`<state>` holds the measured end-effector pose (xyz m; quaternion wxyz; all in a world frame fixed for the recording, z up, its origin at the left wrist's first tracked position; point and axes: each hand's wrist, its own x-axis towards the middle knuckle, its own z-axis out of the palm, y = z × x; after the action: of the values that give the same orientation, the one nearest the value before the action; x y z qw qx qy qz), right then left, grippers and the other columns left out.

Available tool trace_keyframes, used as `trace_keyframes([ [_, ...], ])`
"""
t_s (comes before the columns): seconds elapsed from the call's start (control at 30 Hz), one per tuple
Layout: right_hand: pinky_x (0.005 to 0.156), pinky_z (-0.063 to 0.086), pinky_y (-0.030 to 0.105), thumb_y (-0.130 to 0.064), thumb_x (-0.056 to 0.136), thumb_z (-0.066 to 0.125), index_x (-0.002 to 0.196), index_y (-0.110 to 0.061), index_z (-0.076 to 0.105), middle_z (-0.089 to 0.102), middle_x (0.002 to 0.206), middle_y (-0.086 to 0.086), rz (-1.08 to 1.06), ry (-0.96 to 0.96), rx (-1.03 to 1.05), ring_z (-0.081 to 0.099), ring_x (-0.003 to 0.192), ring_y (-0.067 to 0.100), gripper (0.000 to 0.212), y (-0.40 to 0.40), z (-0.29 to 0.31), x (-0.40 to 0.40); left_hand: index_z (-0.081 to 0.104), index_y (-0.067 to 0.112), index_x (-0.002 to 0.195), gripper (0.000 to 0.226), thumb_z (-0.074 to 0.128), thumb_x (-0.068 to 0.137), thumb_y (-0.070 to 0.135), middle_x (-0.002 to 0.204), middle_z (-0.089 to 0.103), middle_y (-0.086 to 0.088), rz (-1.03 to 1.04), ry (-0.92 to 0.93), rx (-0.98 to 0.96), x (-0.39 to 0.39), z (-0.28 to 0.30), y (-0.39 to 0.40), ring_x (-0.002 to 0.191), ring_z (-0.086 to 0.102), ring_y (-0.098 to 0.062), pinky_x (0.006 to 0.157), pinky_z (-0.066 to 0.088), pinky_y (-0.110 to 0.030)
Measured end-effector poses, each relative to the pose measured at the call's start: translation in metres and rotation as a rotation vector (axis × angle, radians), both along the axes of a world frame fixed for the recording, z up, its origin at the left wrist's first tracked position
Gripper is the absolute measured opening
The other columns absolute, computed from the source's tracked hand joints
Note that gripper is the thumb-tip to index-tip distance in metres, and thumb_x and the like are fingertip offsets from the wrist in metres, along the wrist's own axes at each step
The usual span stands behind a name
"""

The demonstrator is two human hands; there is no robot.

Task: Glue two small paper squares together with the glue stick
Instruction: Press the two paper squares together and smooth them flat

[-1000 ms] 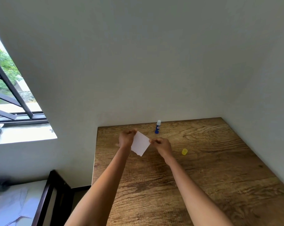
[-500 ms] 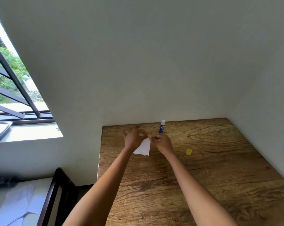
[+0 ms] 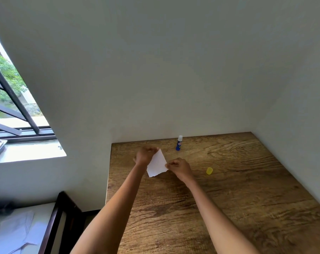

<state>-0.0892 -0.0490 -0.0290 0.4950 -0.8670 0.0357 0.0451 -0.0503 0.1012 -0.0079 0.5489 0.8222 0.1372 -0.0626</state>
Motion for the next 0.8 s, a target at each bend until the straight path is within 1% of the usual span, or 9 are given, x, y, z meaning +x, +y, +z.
trace_keyframes([
  [0.13, 0.061, 0.04, 0.019, -0.026, 0.084, 0.066, 0.091, -0.008, 0.071, 0.062, 0.077, -0.006, -0.063, 0.042, 0.099, 0.056, 0.073, 0.008, 0.021, 0.002, -0.007, -0.001, 0.068, 0.01, 0.088, 0.015, 0.069, 0.083, 0.024, 0.097, 0.065, -0.01, 0.196, 0.023, -0.38, -0.002, 0.005, 0.006, 0.092, 0.058, -0.029, 0.089, 0.05, -0.047],
  [0.2, 0.055, 0.038, 0.018, -0.027, 0.085, 0.065, 0.086, -0.009, 0.071, 0.063, 0.072, -0.003, -0.141, 0.048, 0.203, 0.054, 0.066, 0.008, 0.019, 0.007, -0.005, -0.001, 0.064, 0.008, 0.087, 0.014, 0.069, 0.083, 0.02, 0.095, 0.062, -0.011, 0.25, 0.055, -0.489, -0.002, 0.005, 0.008, 0.093, 0.057, -0.03, 0.087, 0.05, -0.047],
  [0.27, 0.052, 0.036, 0.017, -0.026, 0.087, 0.063, 0.081, -0.011, 0.069, 0.061, 0.067, -0.005, -0.17, 0.046, 0.229, 0.051, 0.06, 0.006, 0.017, 0.011, -0.002, 0.0, 0.063, 0.009, 0.088, 0.015, 0.068, 0.083, 0.022, 0.098, 0.063, -0.012, 0.286, 0.063, -0.512, -0.003, 0.006, 0.009, 0.092, 0.057, -0.03, 0.088, 0.05, -0.047],
  [0.33, 0.059, 0.039, 0.019, -0.026, 0.088, 0.061, 0.084, -0.012, 0.069, 0.064, 0.074, -0.004, -0.143, 0.025, 0.167, 0.055, 0.067, 0.009, 0.017, 0.013, -0.001, 0.004, 0.066, 0.013, 0.095, 0.02, 0.062, 0.087, 0.031, 0.108, 0.066, -0.012, 0.27, 0.001, -0.308, 0.001, 0.001, 0.011, 0.097, 0.059, -0.031, 0.094, 0.047, -0.05],
  [0.4, 0.065, 0.04, 0.023, -0.027, 0.089, 0.06, 0.093, -0.01, 0.069, 0.063, 0.083, -0.003, -0.09, 0.001, 0.029, 0.058, 0.078, 0.013, 0.02, 0.013, 0.002, 0.01, 0.067, 0.023, 0.108, 0.028, 0.054, 0.09, 0.04, 0.126, 0.061, -0.008, 0.179, -0.115, 0.062, 0.004, -0.002, 0.013, 0.113, 0.055, -0.029, 0.105, 0.034, -0.051],
  [0.47, 0.058, 0.036, 0.023, -0.029, 0.088, 0.06, 0.092, -0.009, 0.07, 0.061, 0.082, -0.001, -0.023, -0.028, -0.111, 0.056, 0.076, 0.014, 0.023, 0.012, 0.004, 0.016, 0.065, 0.03, 0.111, 0.027, 0.054, 0.089, 0.04, 0.144, 0.044, -0.003, 0.03, -0.251, 0.317, 0.006, -0.003, 0.015, 0.133, 0.038, -0.023, 0.114, 0.014, -0.051],
  [0.57, 0.055, 0.035, 0.023, -0.03, 0.087, 0.062, 0.087, -0.009, 0.071, 0.065, 0.079, 0.003, 0.023, -0.053, -0.152, 0.058, 0.073, 0.016, 0.023, 0.01, 0.009, 0.021, 0.068, 0.033, 0.103, 0.02, 0.057, 0.087, 0.039, 0.148, 0.037, 0.002, -0.278, -0.295, 0.556, 0.006, 0.0, 0.011, 0.142, 0.021, -0.017, 0.114, -0.007, -0.053],
  [0.67, 0.063, 0.041, 0.028, -0.032, 0.086, 0.063, 0.089, -0.009, 0.072, 0.071, 0.085, 0.009, 0.026, -0.07, -0.124, 0.063, 0.08, 0.021, 0.024, 0.01, 0.012, 0.021, 0.07, 0.03, 0.099, 0.024, 0.057, 0.085, 0.046, 0.14, 0.045, 0.006, -0.354, -0.227, 0.587, 0.005, 0.002, 0.005, 0.135, 0.033, -0.013, 0.114, -0.008, -0.052],
  [0.8, 0.074, 0.045, 0.029, -0.023, 0.084, 0.066, 0.093, -0.003, 0.07, 0.07, 0.093, 0.014, -0.027, -0.082, -0.02, 0.063, 0.083, 0.023, 0.022, 0.009, 0.012, 0.019, 0.071, 0.025, 0.096, 0.026, 0.06, 0.084, 0.045, 0.131, 0.054, 0.007, -0.191, -0.149, 0.353, 0.008, 0.001, 0.0, 0.126, 0.043, -0.016, 0.114, 0.005, -0.049],
])
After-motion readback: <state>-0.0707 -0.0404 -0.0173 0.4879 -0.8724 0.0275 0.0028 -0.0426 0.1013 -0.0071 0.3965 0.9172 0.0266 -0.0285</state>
